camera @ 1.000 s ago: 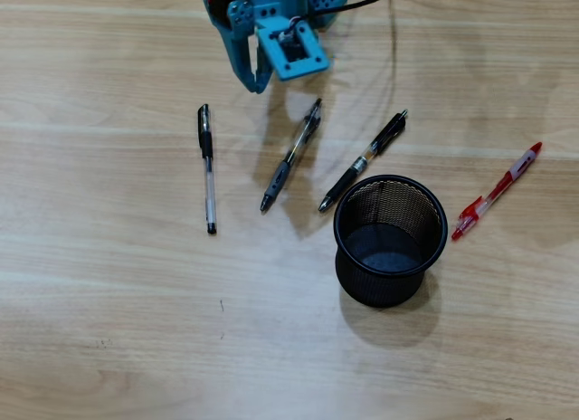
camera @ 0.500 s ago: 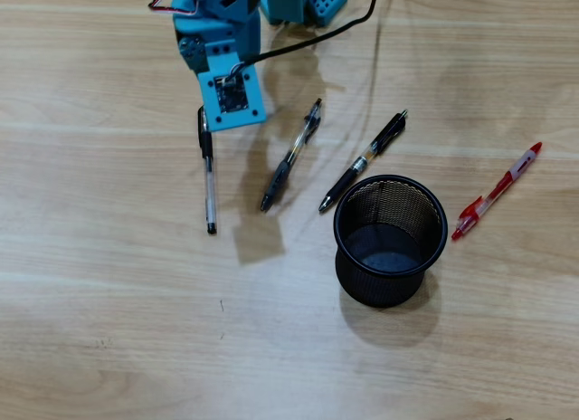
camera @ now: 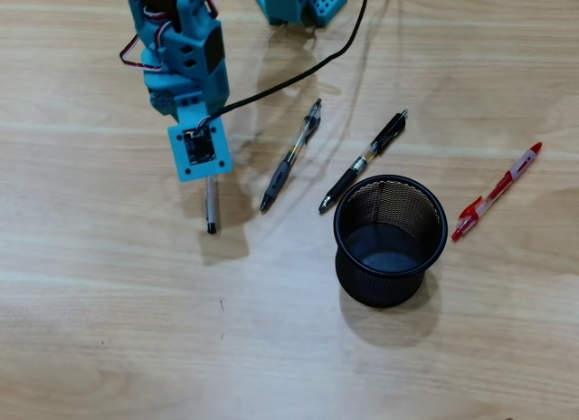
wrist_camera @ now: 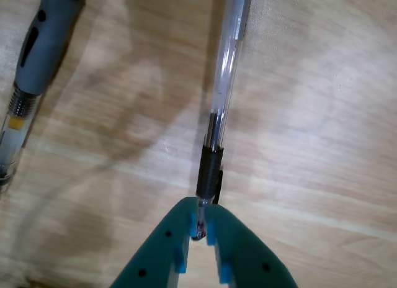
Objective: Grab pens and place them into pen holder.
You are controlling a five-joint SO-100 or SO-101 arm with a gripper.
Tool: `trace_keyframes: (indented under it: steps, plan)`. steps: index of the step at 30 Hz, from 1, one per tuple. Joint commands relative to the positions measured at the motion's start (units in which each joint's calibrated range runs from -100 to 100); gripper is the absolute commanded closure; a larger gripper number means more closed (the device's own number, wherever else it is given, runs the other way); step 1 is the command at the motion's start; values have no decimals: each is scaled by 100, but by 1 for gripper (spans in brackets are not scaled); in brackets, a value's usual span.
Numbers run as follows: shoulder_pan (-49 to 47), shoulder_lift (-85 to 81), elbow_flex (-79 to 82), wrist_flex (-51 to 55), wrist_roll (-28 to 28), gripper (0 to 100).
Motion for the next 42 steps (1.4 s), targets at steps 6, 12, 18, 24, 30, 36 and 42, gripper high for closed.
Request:
trace_keyframes:
  steps: [6, 12, 18, 24, 30, 36, 42]
  plan:
    - [-172, 352, -201, -363, -75, 73]
    - [-309, 777, -210, -372, -154, 73]
    - [-501, 1414, -210, -673, -164, 73]
    - [-528, 1668, -219, -700, -232, 81]
    - [-474, 1643, -210, -700, -232, 98]
    - [-455, 1634, -210, -646, -232, 98]
    - [-446, 887, -210, -573, -232, 98]
